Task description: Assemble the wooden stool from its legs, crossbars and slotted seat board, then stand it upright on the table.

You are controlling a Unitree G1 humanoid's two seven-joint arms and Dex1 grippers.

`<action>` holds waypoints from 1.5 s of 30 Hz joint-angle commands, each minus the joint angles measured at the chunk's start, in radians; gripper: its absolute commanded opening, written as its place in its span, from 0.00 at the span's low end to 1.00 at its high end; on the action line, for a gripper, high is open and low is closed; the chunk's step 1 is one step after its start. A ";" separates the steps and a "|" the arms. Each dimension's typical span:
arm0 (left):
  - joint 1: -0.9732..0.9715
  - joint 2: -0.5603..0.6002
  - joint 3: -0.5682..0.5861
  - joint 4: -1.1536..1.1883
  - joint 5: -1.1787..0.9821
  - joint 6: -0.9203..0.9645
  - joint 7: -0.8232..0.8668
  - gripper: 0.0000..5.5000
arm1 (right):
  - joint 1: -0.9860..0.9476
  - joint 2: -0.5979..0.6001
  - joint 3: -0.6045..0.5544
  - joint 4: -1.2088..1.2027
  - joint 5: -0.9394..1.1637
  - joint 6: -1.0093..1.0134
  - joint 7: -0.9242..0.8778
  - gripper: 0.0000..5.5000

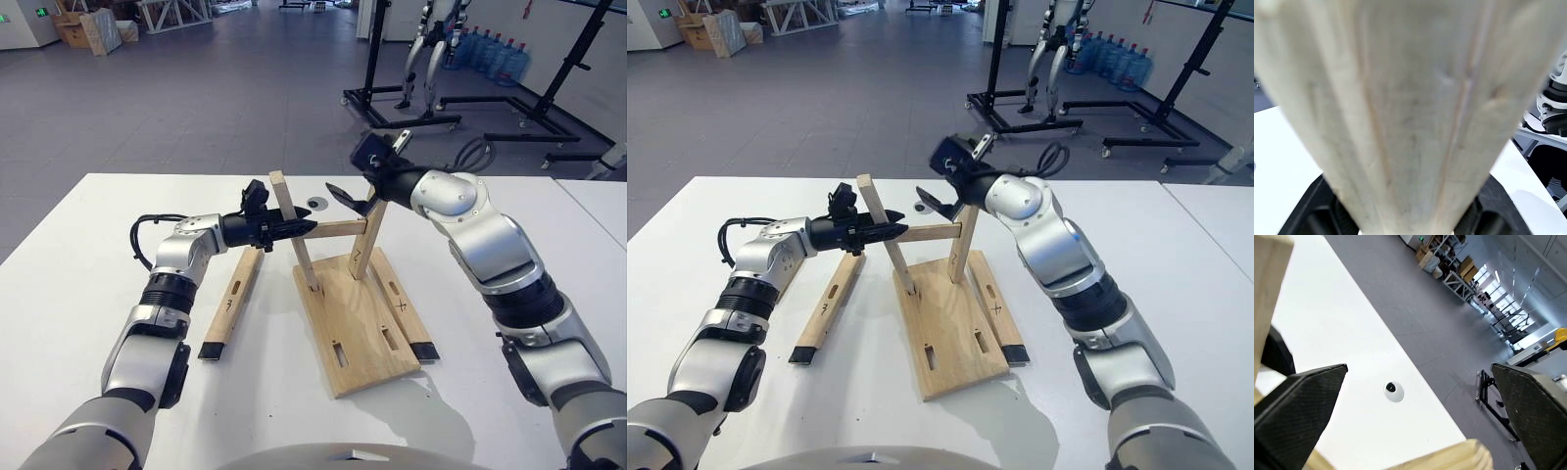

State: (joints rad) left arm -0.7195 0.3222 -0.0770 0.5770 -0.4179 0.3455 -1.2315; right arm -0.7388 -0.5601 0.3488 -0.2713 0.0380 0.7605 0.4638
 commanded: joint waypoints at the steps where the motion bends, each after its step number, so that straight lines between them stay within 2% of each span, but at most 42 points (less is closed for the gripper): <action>1: 0.038 -0.003 -0.043 0.025 0.063 0.018 0.024 0.37 | 0.048 0.016 0.029 -0.005 -0.030 -0.005 0.014 0.98; 4: 0.039 -0.004 -0.045 0.022 0.062 0.019 0.024 0.37 | 0.096 0.037 0.074 0.022 -0.066 -0.035 0.011 0.98; 7: 0.040 -0.005 -0.050 0.020 0.064 0.019 0.024 0.37 | 0.167 0.009 0.131 0.058 -0.127 -0.085 0.021 0.98; 9: 0.044 -0.004 -0.052 0.018 0.065 0.018 0.025 0.37 | 0.196 0.002 0.128 0.077 -0.143 -0.104 0.030 0.98; 12: 0.054 0.000 -0.068 0.007 0.070 0.020 0.025 0.37 | 0.182 0.054 0.070 0.073 -0.110 -0.094 0.031 0.98; 18: 0.070 0.013 -0.126 -0.014 0.098 0.049 0.030 0.37 | 0.020 0.180 -0.165 0.018 0.055 0.050 0.024 0.98; 22: 0.077 0.023 -0.152 -0.015 0.109 0.066 0.028 0.37 | -0.076 0.158 -0.194 0.011 0.045 0.065 0.019 0.98; 26: 0.084 0.028 -0.161 -0.012 0.112 0.067 0.032 0.37 | -0.084 0.114 -0.144 -0.006 -0.009 0.034 0.027 0.98; 31: 0.087 0.030 -0.168 -0.012 0.116 0.051 0.041 0.37 | 0.130 0.057 -0.016 -0.038 -0.087 -0.069 0.042 0.98; 36: 0.091 0.028 -0.173 -0.019 0.126 0.030 0.056 0.37 | 0.327 0.017 0.136 0.106 -0.231 -0.278 0.019 0.98; 39: 0.102 0.030 -0.188 -0.025 0.142 0.005 0.068 0.37 | 0.280 0.086 0.054 0.064 -0.172 -0.243 0.023 0.98; 43: 0.114 0.034 -0.200 -0.023 0.156 -0.018 0.074 0.37 | 0.017 0.176 -0.145 -0.034 -0.045 -0.113 0.018 0.98; 45: 0.118 0.032 -0.200 -0.028 0.149 -0.017 0.073 0.37 | -0.062 0.180 -0.179 -0.064 -0.027 -0.071 0.023 0.98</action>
State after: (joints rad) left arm -0.6899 0.3503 -0.1987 0.4969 -0.3830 0.2976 -1.1891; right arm -0.6776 -0.3905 0.2268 -0.2785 -0.0171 0.6400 0.4816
